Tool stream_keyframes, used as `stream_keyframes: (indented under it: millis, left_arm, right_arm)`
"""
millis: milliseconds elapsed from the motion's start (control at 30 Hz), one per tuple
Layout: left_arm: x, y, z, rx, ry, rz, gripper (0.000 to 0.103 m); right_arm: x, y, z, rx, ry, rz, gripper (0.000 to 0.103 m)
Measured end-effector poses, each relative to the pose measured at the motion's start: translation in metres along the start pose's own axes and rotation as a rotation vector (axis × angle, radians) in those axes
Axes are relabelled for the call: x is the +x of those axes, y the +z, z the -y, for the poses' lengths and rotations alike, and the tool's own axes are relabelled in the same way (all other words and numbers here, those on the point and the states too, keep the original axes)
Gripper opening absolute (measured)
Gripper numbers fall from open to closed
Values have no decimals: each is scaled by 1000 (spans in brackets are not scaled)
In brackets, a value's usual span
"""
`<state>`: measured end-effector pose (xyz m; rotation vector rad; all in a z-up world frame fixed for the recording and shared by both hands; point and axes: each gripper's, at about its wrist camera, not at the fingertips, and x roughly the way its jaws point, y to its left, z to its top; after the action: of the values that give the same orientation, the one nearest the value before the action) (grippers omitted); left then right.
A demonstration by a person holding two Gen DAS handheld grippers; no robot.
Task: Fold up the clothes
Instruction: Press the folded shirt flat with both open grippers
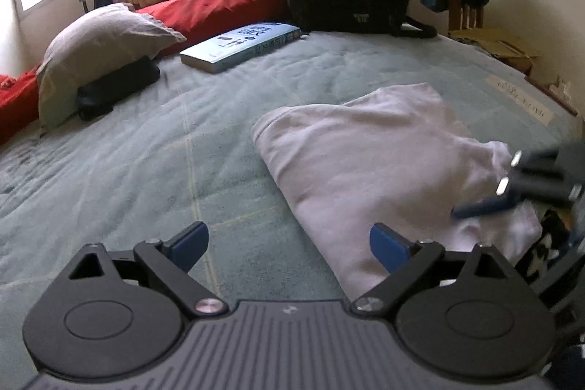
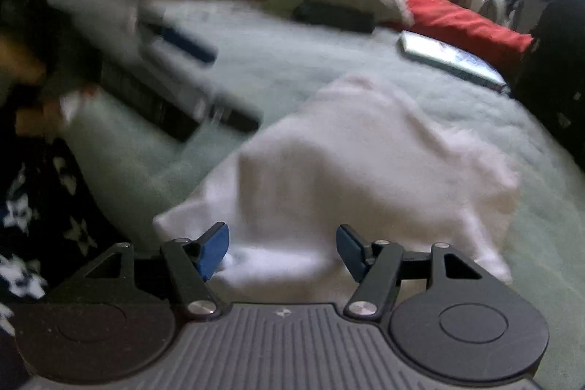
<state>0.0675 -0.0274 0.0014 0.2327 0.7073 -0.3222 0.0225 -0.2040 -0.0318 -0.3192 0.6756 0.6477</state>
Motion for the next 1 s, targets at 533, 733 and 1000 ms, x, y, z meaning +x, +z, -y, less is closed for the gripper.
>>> stream_keyframes:
  millis: [533,733,1000]
  left_arm:
    - [0,14,21,60,-44,21,95]
    - [-2,21,24,46,-92,27,95]
    - [30,62,54,93,-314,42,95]
  right_arm:
    - [-28,-15,70,262,-62,111,82]
    - [1,-30,93,365,-75,70,82]
    - [-3,-43,91,419,-83,127,86]
